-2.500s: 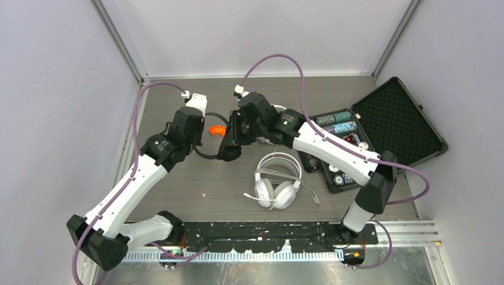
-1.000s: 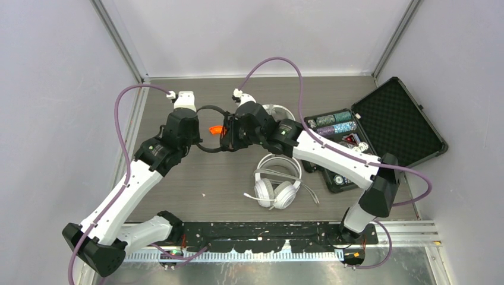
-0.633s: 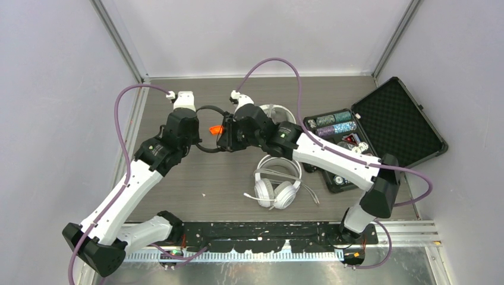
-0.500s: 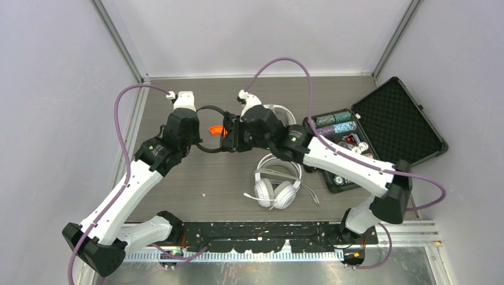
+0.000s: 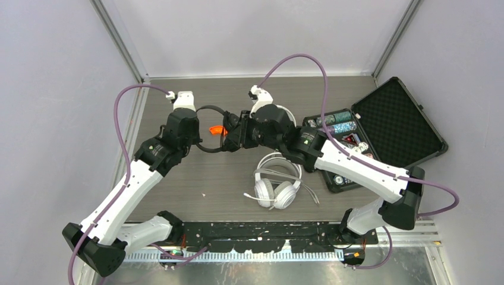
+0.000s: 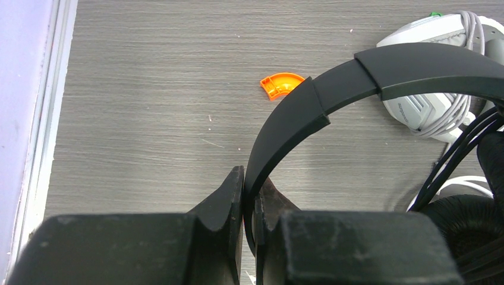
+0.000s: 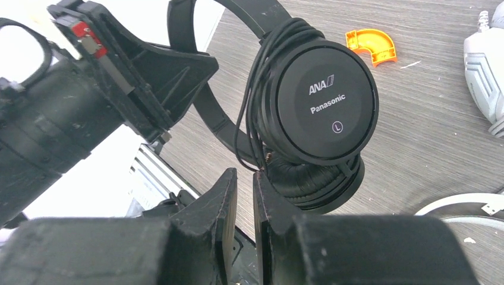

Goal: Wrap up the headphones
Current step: Wrap the headphones cable around the headphones.

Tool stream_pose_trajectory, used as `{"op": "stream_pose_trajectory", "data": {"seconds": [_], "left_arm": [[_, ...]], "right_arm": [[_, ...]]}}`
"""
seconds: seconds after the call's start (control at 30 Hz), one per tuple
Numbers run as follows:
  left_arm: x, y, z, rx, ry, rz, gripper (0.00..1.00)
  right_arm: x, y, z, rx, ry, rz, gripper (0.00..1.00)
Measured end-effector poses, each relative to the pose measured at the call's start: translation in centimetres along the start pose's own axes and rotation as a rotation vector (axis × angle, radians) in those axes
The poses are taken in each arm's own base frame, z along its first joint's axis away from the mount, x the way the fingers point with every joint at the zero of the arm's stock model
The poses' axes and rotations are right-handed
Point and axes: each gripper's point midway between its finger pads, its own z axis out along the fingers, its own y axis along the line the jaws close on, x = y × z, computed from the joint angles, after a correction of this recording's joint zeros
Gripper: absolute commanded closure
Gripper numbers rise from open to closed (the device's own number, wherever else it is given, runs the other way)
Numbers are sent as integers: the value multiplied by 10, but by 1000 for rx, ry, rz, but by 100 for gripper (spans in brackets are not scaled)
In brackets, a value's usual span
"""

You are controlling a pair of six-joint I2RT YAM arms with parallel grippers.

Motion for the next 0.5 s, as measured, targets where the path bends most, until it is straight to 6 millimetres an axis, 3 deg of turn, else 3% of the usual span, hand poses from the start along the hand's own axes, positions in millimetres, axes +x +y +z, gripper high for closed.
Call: {"op": "stream_pose_trajectory", "data": {"seconds": [0.27,0.5], "left_arm": [[0,0,0,2,1,-3,100],[0,-1,0,5,1,-4,100]], "right_arm": [[18,-11,21,41,45,-5,79],[24,-12,29,49,57,1,92]]}}
